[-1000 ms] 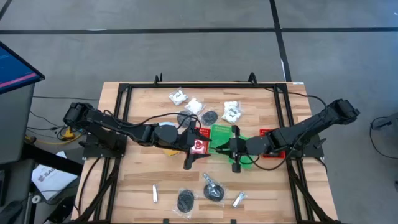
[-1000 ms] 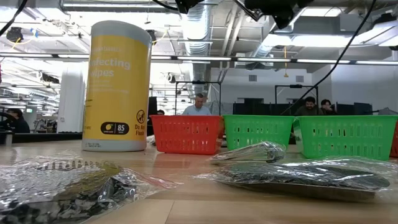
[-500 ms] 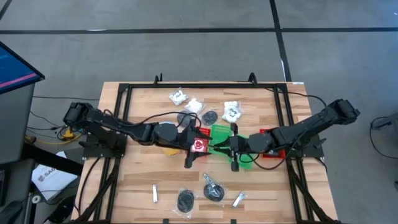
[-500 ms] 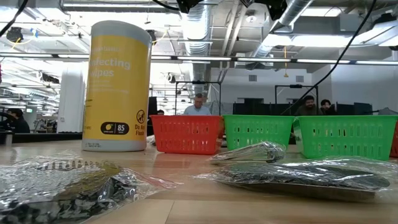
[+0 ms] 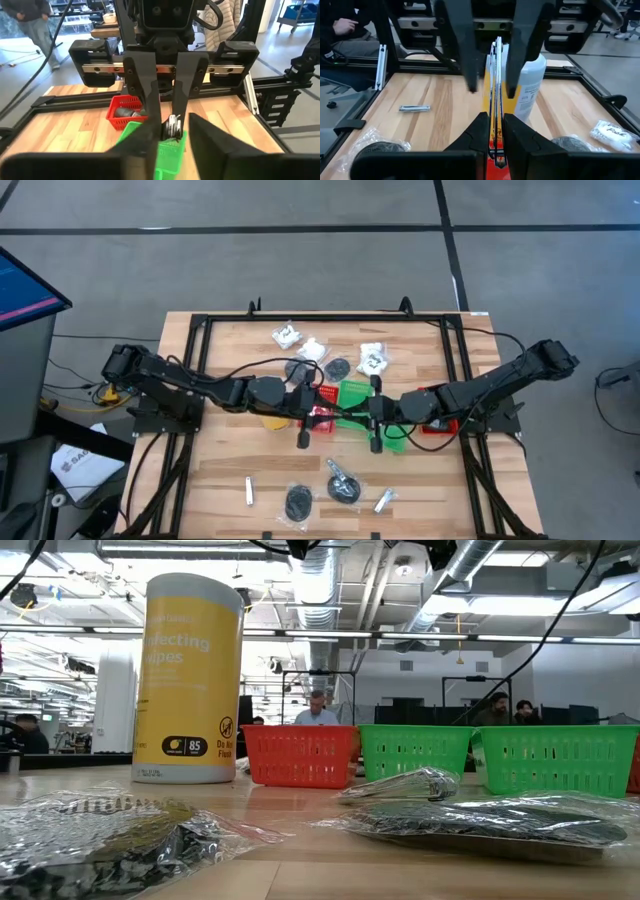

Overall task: Pick & Place Travel size toiletries
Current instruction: Put the nail cutter into the left red bin

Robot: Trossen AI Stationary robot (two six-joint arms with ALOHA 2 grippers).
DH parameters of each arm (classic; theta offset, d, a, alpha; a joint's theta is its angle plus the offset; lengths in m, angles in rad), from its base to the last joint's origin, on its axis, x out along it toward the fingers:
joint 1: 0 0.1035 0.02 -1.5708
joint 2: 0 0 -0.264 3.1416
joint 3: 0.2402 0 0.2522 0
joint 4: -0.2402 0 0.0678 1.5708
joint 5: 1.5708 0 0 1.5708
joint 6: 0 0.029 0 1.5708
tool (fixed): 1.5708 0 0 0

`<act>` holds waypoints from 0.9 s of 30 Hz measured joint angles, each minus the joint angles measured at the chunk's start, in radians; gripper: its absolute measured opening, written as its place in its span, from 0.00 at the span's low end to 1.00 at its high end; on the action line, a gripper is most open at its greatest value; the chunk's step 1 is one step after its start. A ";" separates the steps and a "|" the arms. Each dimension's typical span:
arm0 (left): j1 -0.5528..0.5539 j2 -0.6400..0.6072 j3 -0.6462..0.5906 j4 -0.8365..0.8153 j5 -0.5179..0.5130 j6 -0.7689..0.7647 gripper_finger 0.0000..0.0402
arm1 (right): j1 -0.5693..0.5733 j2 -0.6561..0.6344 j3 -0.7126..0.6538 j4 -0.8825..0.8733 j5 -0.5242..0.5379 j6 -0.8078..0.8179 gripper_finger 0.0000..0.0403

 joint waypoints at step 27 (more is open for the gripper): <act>0.000 0.001 -0.001 -0.127 -0.115 0.011 0.03 | -0.013 0.000 0.000 -0.137 0.003 0.027 0.18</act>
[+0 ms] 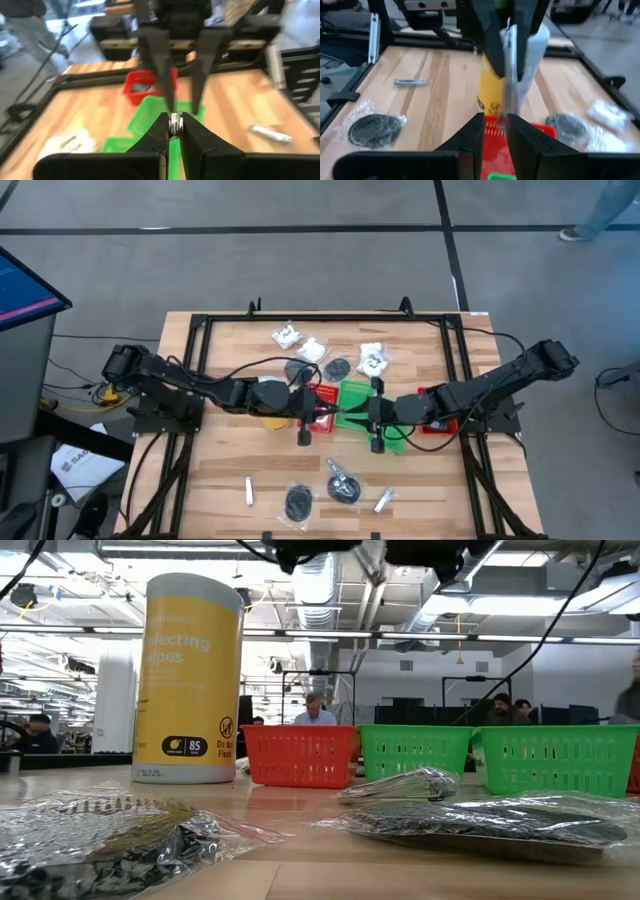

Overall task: Pick & Place Travel size toiletries
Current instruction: Put the nail cutter into the left red bin

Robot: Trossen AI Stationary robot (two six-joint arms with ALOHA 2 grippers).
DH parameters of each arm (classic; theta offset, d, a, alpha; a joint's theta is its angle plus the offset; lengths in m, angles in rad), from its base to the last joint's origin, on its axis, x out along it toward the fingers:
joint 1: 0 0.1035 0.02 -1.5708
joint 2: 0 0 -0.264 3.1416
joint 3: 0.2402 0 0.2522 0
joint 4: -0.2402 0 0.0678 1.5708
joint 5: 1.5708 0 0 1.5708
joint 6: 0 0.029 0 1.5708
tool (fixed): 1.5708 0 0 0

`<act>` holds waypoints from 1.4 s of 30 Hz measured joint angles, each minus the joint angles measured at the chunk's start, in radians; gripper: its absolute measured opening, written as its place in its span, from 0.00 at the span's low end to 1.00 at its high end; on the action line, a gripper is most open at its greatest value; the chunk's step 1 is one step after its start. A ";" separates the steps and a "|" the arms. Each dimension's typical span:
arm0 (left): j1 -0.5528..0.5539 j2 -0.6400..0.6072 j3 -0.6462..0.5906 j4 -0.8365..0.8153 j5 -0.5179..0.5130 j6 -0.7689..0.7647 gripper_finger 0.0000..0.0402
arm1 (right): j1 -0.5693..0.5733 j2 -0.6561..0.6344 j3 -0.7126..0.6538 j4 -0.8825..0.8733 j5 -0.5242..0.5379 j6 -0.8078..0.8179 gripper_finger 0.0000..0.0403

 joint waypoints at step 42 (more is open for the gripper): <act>0.320 0.108 0.001 -0.248 0.189 -0.161 0.03 | -0.040 0.000 0.000 -0.094 -0.001 0.082 0.18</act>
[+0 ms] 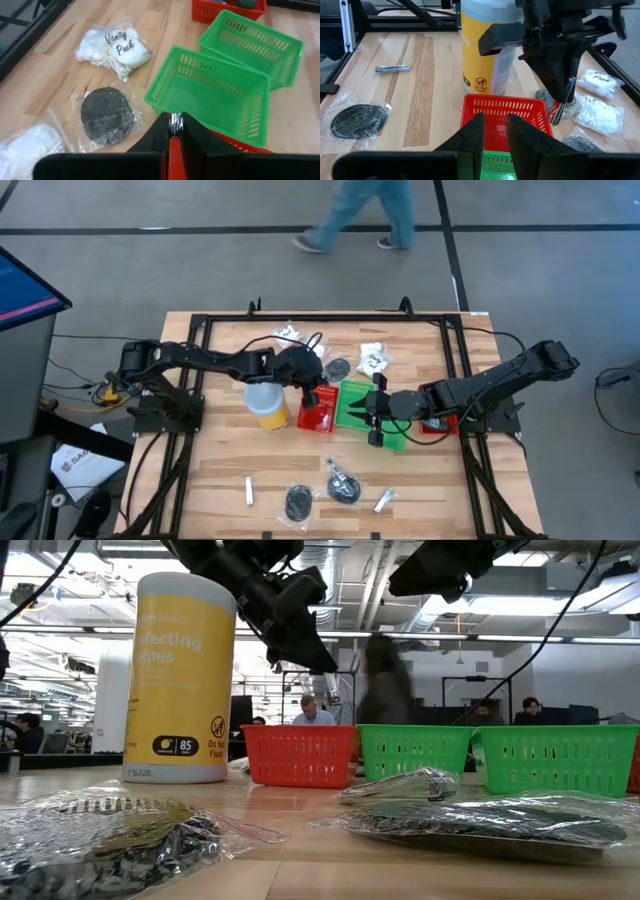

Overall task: Pick & Place Travel size toiletries
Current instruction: Put the nail cutter into the left red bin

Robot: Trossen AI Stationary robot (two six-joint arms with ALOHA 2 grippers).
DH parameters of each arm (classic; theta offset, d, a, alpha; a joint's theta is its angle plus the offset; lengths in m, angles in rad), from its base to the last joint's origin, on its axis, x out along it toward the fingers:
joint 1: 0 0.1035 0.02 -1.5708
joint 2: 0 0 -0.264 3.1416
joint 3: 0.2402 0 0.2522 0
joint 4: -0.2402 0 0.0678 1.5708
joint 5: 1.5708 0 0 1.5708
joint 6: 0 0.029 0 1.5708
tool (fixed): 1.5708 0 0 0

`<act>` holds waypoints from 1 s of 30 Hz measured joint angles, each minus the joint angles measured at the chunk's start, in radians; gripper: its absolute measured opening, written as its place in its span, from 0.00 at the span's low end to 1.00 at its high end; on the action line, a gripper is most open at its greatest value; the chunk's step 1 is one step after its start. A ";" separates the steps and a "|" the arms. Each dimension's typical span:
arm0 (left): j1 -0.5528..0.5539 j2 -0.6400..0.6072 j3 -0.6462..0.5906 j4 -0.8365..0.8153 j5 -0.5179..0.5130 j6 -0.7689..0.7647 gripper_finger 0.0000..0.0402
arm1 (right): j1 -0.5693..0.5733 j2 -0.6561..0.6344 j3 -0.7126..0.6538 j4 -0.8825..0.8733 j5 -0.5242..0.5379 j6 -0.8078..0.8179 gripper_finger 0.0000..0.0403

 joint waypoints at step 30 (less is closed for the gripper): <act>0.016 0.298 0.518 -0.699 0.061 0.087 0.03 | 0.000 0.000 0.000 -0.036 -0.001 -0.001 0.18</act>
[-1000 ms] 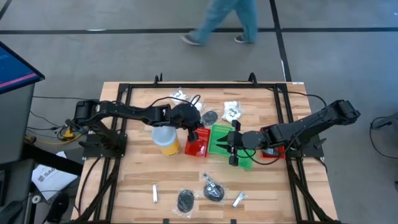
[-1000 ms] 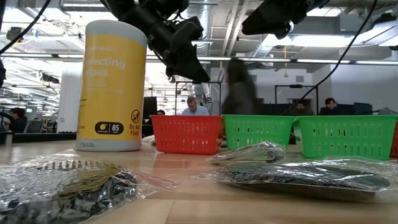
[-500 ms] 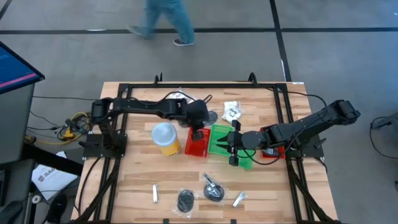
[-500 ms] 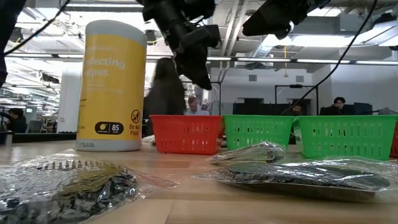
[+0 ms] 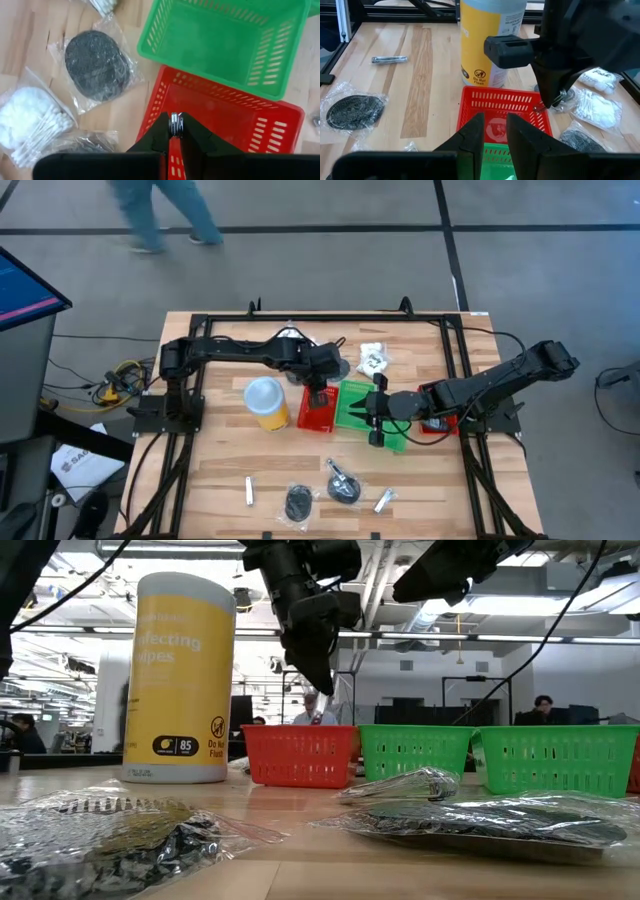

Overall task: Pick & Place Travel size toiletries
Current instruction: Put the nail cutter into the left red bin

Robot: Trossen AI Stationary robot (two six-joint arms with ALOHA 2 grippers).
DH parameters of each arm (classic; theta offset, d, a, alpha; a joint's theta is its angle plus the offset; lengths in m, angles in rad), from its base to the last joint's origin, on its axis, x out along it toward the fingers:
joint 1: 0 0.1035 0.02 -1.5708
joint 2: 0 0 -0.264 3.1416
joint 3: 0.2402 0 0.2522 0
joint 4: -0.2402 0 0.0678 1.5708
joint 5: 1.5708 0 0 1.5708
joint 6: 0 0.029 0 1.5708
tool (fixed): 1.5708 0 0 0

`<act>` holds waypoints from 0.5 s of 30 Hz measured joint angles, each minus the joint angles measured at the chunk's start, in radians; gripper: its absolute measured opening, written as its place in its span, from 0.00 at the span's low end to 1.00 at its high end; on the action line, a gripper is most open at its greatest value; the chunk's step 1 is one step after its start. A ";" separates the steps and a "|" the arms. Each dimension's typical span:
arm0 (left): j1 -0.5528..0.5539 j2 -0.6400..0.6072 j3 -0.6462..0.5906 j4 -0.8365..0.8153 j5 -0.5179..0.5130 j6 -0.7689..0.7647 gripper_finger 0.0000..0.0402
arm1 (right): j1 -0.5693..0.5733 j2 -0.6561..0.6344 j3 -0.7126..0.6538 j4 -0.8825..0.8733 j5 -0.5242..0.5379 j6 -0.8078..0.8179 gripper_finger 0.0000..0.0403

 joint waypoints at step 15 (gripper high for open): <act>0.000 0.000 0.000 -0.008 0.033 0.000 0.13 | 0.000 0.000 0.000 -0.014 0.000 0.000 0.18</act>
